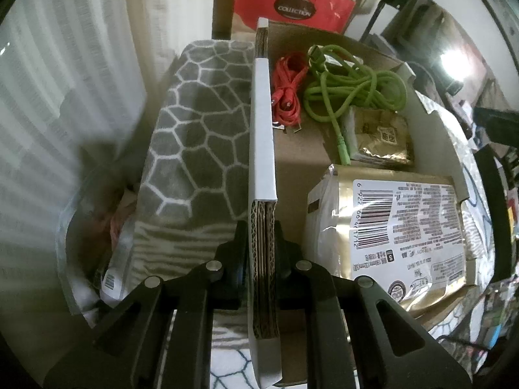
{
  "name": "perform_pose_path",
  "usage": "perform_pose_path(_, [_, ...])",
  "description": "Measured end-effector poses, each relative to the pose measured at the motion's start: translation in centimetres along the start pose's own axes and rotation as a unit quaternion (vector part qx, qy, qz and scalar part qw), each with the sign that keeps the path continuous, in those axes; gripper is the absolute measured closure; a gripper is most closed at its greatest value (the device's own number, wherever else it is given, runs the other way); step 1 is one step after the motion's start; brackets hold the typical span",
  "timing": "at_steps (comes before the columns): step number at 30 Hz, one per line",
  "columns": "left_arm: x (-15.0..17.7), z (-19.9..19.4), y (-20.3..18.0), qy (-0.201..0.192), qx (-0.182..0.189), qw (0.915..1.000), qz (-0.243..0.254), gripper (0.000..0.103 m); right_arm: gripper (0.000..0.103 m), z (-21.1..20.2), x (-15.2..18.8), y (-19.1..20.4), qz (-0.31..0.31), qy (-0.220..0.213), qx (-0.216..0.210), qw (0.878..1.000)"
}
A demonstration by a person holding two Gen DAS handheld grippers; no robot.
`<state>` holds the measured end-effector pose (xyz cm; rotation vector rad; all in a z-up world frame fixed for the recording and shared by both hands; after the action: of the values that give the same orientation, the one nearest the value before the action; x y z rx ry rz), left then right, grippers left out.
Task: Organize objects
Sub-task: 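Release the gold bag and move the right tool back to the tablecloth, then grasp the clear bamboo-printed case edge with the right tool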
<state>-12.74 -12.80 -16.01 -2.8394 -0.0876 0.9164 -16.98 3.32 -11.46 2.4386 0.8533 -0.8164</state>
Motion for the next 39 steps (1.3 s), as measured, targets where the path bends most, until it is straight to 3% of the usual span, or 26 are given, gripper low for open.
perform_pose_path(7, [0.8, -0.7, -0.4, -0.01, -0.008, 0.9995, 0.03, 0.091, 0.055, -5.9, 3.5, -6.8, 0.054, -0.014, 0.082, 0.995])
perform_pose_path(12, [0.7, -0.5, -0.4, -0.012, -0.008, 0.9993, 0.034, 0.091, 0.053, -10.0, 7.7, -12.6, 0.093, -0.01, 0.161, 0.983])
perform_pose_path(15, [0.6, -0.6, -0.4, -0.014, -0.007, 0.9992, 0.037, 0.091, 0.05, -11.0, 10.2, -15.4, 0.114, -0.003, 0.2, 0.973])
perform_pose_path(19, [0.5, -0.5, -0.7, -0.016, -0.009, 0.9989, 0.044, 0.091, 0.049, -11.0, 13.1, -17.4, 0.136, 0.011, 0.219, 0.966])
perform_pose_path(22, [0.4, -0.6, -0.9, -0.016, -0.011, 0.9986, 0.049, 0.091, 0.049, -10.2, 14.0, -17.2, 0.159, 0.006, 0.194, 0.968])
perform_pose_path(31, [0.4, -0.6, -0.9, -0.013, -0.012, 0.9989, 0.043, 0.091, 0.05, -4.5, 11.6, -12.3, 0.178, -0.009, 0.098, 0.979])
perform_pose_path(35, [0.4, -0.7, -0.8, -0.014, -0.011, 0.999, 0.04, 0.091, 0.065, -2.2, 11.7, -11.6, 0.216, -0.006, 0.062, 0.974])
perform_pose_path(39, [0.5, -0.6, -0.8, -0.014, -0.011, 0.9991, 0.039, 0.091, 0.068, -1.1, 11.6, -11.4, 0.237, -0.009, 0.046, 0.97])
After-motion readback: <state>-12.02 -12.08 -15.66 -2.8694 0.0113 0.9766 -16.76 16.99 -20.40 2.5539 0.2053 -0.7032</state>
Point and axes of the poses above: each gripper's, at about its wrist camera, not at the fingertips, and z roughly the way its jaws point, y to its left, x to its underside, the point moved 5 cm from there along z, roughly the way its jaws point, and after that the axes turned 13 degrees about -y, right-handed, at the moved point
